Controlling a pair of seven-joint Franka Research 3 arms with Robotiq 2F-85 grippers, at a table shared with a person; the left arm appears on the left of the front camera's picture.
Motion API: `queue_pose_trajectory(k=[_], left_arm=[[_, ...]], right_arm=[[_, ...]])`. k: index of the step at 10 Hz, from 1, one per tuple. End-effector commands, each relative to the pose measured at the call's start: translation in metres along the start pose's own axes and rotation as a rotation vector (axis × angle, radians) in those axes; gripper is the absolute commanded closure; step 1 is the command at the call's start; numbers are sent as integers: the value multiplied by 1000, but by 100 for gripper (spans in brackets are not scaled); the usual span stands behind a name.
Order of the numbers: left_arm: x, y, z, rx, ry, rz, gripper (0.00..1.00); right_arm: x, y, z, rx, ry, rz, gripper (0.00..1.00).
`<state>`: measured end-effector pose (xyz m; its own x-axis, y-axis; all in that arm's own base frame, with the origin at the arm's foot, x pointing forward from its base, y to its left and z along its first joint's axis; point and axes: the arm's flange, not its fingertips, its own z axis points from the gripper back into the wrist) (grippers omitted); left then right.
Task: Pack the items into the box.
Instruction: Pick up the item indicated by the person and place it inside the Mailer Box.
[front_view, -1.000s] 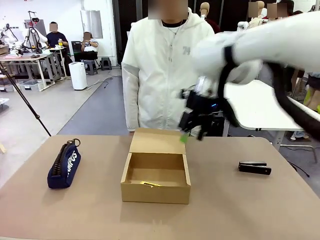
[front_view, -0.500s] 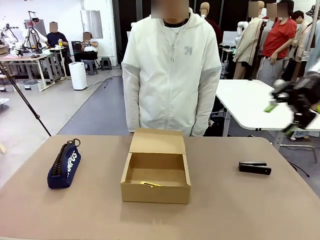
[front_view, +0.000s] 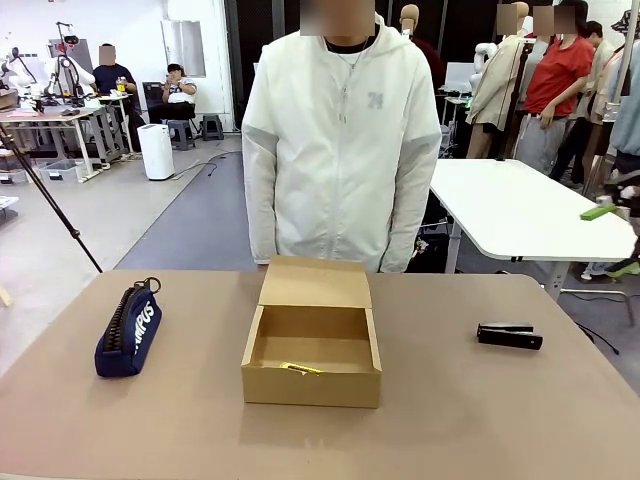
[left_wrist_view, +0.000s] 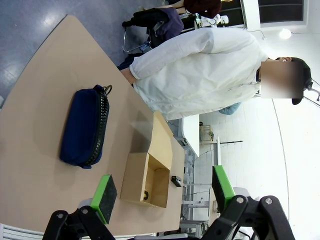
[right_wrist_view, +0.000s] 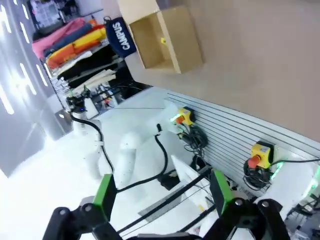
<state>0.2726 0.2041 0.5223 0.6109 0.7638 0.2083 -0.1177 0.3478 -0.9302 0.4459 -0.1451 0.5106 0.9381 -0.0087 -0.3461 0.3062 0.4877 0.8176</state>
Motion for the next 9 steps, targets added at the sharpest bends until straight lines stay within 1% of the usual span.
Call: queue_pose_trajectory(k=[1,9], left_arm=[[0,0,0,-21,-6,-4,0],[0,0,0,-21,-6,-4,0]], right_arm=[[2,14,-6,-71,-5,15,0],[2,14,-6,-71,-5,15,0]])
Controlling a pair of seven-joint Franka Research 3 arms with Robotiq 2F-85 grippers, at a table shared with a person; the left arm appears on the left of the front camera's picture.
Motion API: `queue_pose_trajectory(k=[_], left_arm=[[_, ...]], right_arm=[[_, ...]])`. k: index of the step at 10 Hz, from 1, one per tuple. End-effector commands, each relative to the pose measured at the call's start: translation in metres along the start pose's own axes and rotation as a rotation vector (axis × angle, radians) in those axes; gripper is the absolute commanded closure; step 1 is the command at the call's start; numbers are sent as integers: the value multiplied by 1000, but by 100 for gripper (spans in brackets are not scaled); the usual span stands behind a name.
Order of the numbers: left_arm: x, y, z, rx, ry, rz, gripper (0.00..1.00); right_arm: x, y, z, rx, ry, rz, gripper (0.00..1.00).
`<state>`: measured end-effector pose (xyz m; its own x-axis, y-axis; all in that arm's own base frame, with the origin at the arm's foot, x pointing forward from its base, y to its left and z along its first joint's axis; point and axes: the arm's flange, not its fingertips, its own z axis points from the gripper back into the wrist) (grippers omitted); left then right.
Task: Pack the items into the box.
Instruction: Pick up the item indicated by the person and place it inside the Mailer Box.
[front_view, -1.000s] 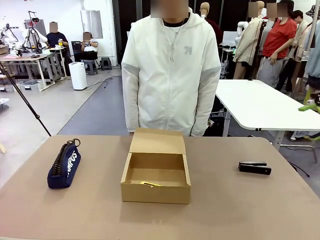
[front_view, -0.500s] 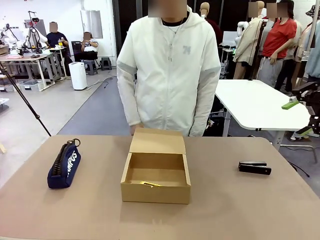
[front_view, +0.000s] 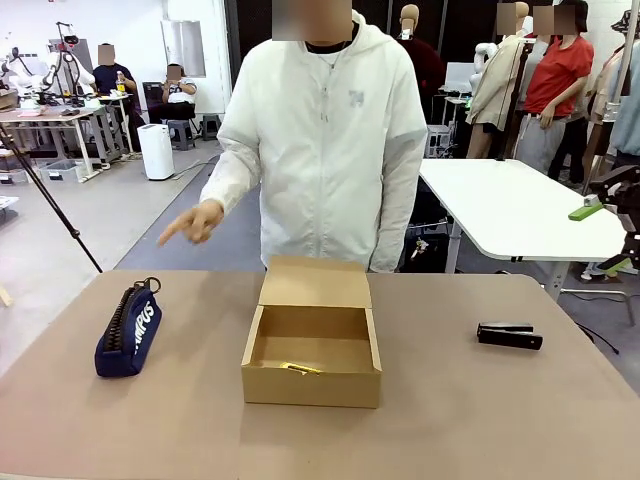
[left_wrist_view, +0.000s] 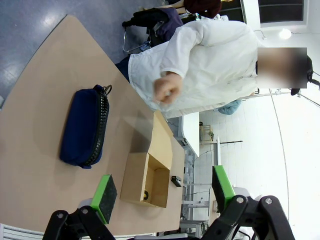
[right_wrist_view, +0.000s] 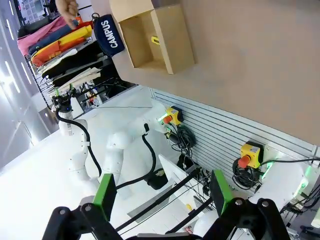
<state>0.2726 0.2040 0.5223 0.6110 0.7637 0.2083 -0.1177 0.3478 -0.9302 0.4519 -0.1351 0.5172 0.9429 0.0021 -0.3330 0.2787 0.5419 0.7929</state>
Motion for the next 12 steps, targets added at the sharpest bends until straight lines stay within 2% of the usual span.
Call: queue_pose_trajectory(k=[1,9,10,12], left_arm=[[0,0,0,-21,-6,-4,0],[0,0,0,0,0,0,0],[-8,-42,-23,176,46,-143,0],[-28,-93,-71,335,157,-428,0]], right_arm=[[-1,2,-1,-8,-7,-2,0],[-1,2,-1,-8,-7,-2,0],[-1,2,-1,-8,-7,-2,0],[-1,2,-1,-8,-7,-2,0]])
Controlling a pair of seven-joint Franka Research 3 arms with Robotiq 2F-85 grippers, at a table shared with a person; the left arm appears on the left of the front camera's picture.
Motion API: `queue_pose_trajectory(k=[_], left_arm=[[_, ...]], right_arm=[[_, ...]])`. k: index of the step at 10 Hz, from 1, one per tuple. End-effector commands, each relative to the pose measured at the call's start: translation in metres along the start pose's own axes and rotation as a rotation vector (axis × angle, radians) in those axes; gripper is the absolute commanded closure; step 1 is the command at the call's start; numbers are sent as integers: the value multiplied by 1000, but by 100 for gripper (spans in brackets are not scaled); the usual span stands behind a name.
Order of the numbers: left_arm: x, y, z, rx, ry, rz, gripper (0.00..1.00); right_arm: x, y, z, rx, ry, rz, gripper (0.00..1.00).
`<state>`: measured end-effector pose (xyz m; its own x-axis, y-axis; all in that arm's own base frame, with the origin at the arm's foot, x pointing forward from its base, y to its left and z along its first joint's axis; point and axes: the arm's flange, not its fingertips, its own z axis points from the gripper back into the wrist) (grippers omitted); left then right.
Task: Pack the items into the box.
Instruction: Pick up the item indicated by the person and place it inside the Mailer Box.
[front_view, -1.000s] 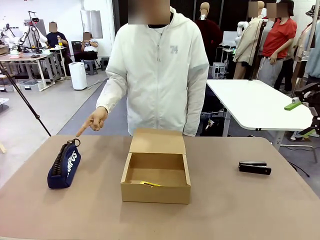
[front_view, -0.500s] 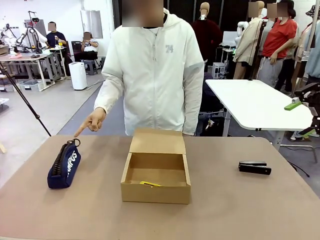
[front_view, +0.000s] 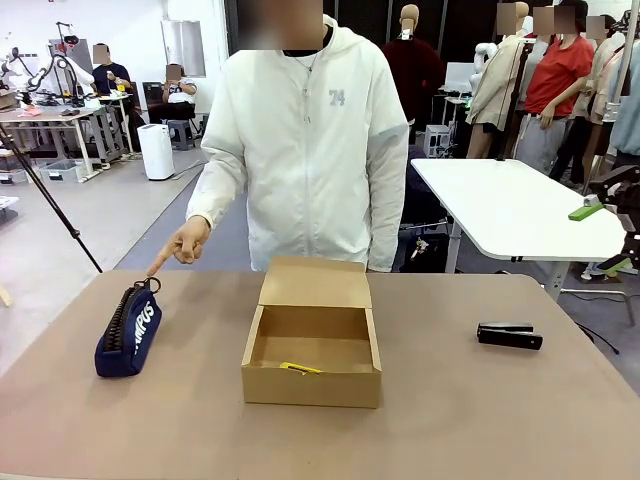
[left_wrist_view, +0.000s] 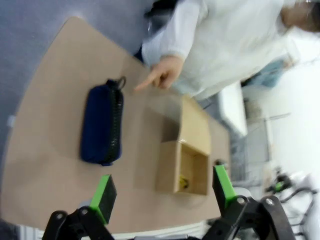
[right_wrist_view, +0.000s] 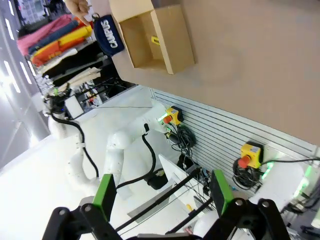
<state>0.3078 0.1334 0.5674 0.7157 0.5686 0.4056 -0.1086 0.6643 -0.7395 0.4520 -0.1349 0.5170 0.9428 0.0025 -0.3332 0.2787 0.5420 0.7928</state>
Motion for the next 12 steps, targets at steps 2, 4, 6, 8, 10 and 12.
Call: queue_pose_trajectory(k=[2,4,6,8,10,12], left_arm=[[-17,-69,-70,243,142,-379,0],[-48,-82,-122,424,248,-608,0],[-64,-83,-149,476,406,-716,0],[-74,-90,-153,440,382,-687,0],[-74,-90,-153,440,382,-687,0],[-74,-88,-158,458,404,-705,0]], right_arm=[[-1,2,-1,-8,-7,-2,0],[-1,2,-1,-8,-7,-2,0],[-1,2,-1,-8,-7,-2,0],[-1,2,-1,-8,-7,-2,0],[-1,2,-1,-8,-7,-2,0],[-1,2,-1,-8,-7,-2,0]])
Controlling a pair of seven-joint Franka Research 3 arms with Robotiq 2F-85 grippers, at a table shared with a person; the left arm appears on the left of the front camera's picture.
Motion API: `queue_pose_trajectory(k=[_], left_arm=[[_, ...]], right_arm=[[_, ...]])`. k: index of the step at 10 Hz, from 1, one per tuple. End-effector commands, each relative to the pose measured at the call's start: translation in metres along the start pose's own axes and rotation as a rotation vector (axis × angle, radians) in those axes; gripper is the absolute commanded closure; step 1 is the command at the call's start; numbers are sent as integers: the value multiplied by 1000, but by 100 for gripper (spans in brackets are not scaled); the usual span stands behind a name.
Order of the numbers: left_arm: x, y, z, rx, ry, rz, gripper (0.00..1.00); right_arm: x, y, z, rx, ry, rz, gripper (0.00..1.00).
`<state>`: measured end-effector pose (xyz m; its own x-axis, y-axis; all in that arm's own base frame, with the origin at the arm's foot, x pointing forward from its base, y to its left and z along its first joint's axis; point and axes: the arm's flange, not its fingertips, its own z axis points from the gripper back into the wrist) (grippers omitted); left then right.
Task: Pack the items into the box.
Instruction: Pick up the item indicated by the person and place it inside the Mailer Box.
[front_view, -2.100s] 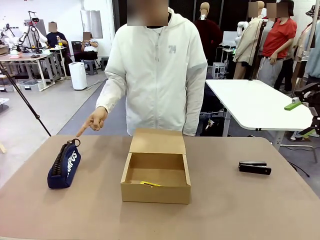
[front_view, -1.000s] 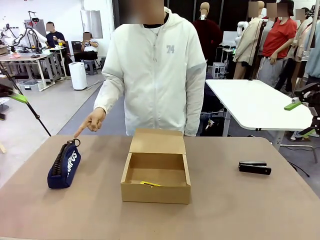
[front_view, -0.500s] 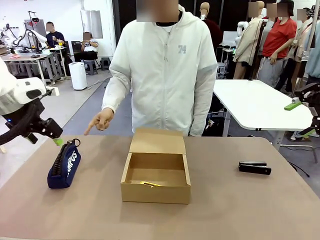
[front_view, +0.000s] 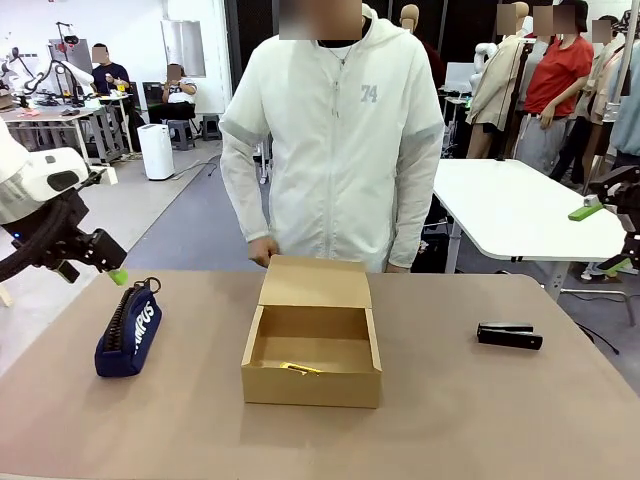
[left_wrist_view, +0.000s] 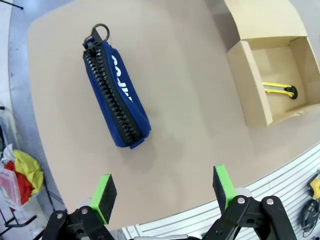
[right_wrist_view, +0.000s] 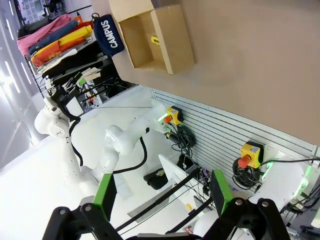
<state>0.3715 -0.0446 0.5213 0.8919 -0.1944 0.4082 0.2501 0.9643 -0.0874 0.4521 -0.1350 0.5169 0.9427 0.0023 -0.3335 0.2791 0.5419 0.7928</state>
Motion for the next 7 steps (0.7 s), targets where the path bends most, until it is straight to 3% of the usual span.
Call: queue_pose_trajectory(k=[1,4,7], left_arm=[[19,12,-21,27,114,53,0],[66,38,-74,34,245,118,0],[77,55,-130,103,259,152,0]], right_arm=[[-1,2,-1,-8,-7,-2,0],[-1,2,-1,-8,-7,-2,0],[-1,2,-1,-8,-7,-2,0]])
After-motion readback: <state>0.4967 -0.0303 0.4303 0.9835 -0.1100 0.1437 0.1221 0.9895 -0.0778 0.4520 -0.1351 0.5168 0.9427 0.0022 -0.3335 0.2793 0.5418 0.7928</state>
